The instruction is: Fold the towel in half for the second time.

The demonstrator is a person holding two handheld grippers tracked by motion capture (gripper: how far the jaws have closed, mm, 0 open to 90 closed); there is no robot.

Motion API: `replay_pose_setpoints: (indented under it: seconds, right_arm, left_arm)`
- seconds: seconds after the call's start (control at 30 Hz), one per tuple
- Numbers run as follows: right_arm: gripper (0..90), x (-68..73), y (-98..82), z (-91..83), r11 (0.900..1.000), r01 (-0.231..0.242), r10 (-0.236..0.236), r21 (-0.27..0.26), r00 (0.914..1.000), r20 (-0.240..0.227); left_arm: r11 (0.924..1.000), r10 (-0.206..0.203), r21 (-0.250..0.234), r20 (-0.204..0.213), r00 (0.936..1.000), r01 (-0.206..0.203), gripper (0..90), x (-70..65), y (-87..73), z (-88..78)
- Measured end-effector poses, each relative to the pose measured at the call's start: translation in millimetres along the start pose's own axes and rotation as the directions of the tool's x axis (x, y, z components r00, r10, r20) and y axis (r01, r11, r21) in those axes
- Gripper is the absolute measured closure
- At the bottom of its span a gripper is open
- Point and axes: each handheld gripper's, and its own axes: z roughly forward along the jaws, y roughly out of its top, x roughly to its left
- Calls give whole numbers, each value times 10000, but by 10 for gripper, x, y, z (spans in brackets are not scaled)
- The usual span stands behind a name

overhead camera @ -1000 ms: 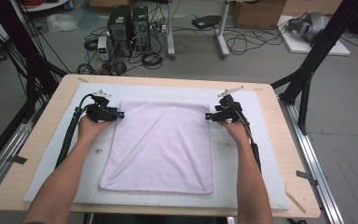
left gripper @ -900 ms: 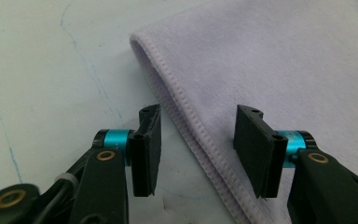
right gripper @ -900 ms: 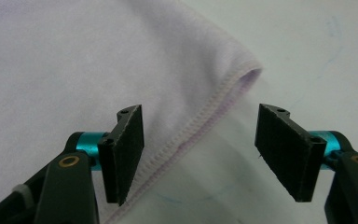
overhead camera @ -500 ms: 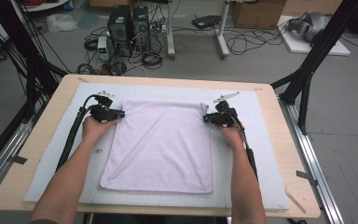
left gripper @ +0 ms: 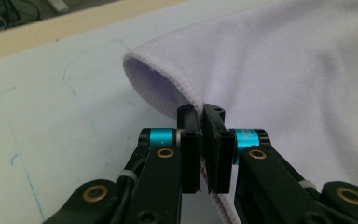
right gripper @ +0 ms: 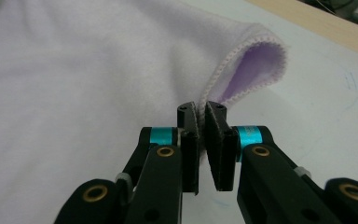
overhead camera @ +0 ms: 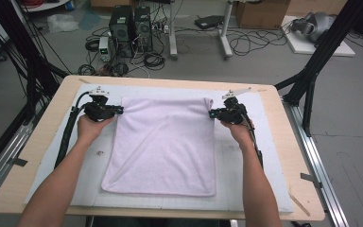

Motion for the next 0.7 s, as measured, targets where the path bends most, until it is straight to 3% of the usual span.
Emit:
replay_pose_setpoints:
  seconds: [0.2, 0.3, 0.37, 0.5, 0.6, 0.7]
  right_arm:
    - [841, 218, -46, -287, 9995, -164, 137, -260, 9947, -1022]
    - [839, 389, -167, -399, 9997, -21, -13, -257, 9918, -1282]
    - [838, 491, -298, -447, 9996, -81, 35, -287, 9881, -1537]
    - [825, 619, -594, -444, 9984, -329, 414, 459, 9792, -1989]
    - [801, 687, -748, -419, 9958, -151, 316, 898, 9822, -1853]
    - [646, 654, -826, -461, 9946, -494, 662, 909, 9792, -1917]
  left_arm:
    - [9983, 513, -314, 592, 9969, -495, 851, -183, -108, -396]
    - [9964, 649, -605, 896, 9939, -596, 851, -307, -308, -582]
    - [9963, 717, -551, 1095, 9914, -660, 850, -367, -481, -671]
    - [9988, 472, 46, 1596, 9860, -485, 845, -419, -822, -736]
    - [9983, 407, 339, 1679, 9850, -470, 820, -443, -964, -742]
    - [9961, 461, 675, 1580, 9864, -574, 711, -405, -990, -777]
